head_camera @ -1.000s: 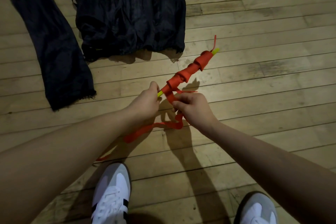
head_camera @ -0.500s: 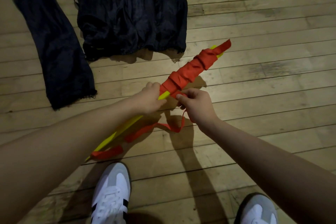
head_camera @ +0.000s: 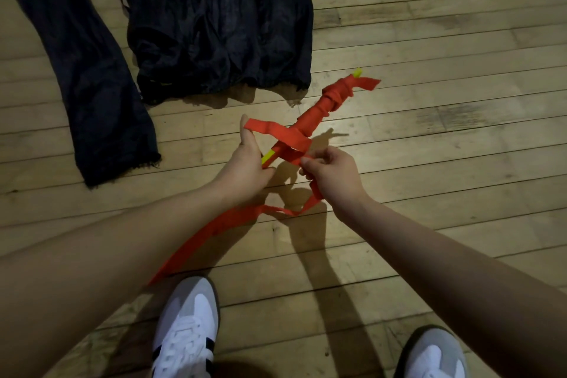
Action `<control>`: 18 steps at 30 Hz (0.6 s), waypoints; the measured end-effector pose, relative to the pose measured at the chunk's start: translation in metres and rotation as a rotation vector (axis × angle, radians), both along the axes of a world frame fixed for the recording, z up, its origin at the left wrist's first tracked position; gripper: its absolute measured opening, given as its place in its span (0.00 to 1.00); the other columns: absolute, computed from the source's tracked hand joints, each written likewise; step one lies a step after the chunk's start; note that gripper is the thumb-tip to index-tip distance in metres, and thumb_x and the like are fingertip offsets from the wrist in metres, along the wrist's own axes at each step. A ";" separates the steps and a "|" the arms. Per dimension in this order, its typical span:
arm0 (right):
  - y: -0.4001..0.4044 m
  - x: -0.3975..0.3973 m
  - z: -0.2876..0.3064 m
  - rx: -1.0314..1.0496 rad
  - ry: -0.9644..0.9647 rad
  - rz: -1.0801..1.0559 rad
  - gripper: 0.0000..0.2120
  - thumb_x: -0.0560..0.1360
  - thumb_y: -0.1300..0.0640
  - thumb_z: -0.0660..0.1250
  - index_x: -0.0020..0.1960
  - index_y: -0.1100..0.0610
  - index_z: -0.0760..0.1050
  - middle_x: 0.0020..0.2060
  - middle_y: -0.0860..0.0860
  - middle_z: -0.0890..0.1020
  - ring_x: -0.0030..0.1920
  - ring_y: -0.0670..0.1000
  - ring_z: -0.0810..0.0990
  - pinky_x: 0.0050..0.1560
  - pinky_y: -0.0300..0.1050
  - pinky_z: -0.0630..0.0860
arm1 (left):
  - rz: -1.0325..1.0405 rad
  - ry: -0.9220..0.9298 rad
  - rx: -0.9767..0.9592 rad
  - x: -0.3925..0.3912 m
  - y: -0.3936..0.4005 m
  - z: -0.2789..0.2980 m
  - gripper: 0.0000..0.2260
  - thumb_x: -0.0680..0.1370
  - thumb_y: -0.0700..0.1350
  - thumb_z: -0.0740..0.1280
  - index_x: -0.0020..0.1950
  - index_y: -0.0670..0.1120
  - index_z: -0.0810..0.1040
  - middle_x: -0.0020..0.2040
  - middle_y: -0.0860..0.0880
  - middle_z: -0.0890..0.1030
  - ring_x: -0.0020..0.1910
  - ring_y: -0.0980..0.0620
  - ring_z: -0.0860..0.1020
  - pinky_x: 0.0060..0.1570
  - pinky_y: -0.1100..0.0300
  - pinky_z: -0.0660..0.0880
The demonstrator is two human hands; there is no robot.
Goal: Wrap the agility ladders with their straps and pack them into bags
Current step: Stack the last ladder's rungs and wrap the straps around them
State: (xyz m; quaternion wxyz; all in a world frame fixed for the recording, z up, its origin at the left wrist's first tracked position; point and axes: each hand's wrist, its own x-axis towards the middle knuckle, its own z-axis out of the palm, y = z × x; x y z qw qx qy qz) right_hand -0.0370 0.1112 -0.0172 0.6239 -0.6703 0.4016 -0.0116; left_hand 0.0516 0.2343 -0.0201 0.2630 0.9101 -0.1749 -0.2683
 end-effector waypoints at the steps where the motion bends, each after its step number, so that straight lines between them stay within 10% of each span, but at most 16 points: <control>1: 0.000 0.001 0.000 -0.002 0.002 -0.017 0.05 0.76 0.61 0.67 0.51 0.58 0.74 0.38 0.54 0.81 0.37 0.48 0.79 0.35 0.41 0.73 | 0.011 0.006 -0.015 0.000 -0.001 -0.001 0.50 0.76 0.44 0.70 0.75 0.48 0.29 0.54 0.45 0.78 0.39 0.56 0.76 0.36 0.65 0.71; 5: -0.001 0.001 -0.003 -0.036 -0.048 -0.011 0.22 0.76 0.59 0.68 0.67 0.52 0.65 0.40 0.54 0.79 0.38 0.49 0.79 0.37 0.44 0.74 | -0.001 0.083 -0.042 -0.004 -0.006 0.004 0.49 0.77 0.43 0.69 0.75 0.49 0.28 0.46 0.47 0.78 0.36 0.57 0.76 0.35 0.64 0.74; 14: -0.002 -0.004 -0.004 -0.171 -0.114 0.165 0.02 0.77 0.62 0.67 0.47 0.57 0.78 0.34 0.48 0.78 0.34 0.46 0.74 0.35 0.42 0.72 | -0.173 0.061 -0.199 -0.006 0.002 0.000 0.40 0.80 0.43 0.64 0.74 0.65 0.35 0.45 0.54 0.76 0.38 0.57 0.78 0.35 0.66 0.72; 18: 0.001 -0.004 -0.008 -0.176 -0.131 0.180 0.03 0.76 0.62 0.67 0.48 0.57 0.79 0.33 0.47 0.76 0.33 0.46 0.72 0.35 0.41 0.70 | -0.213 -0.023 -0.121 -0.003 0.001 -0.005 0.23 0.81 0.42 0.60 0.74 0.56 0.62 0.53 0.50 0.74 0.50 0.52 0.75 0.46 0.62 0.66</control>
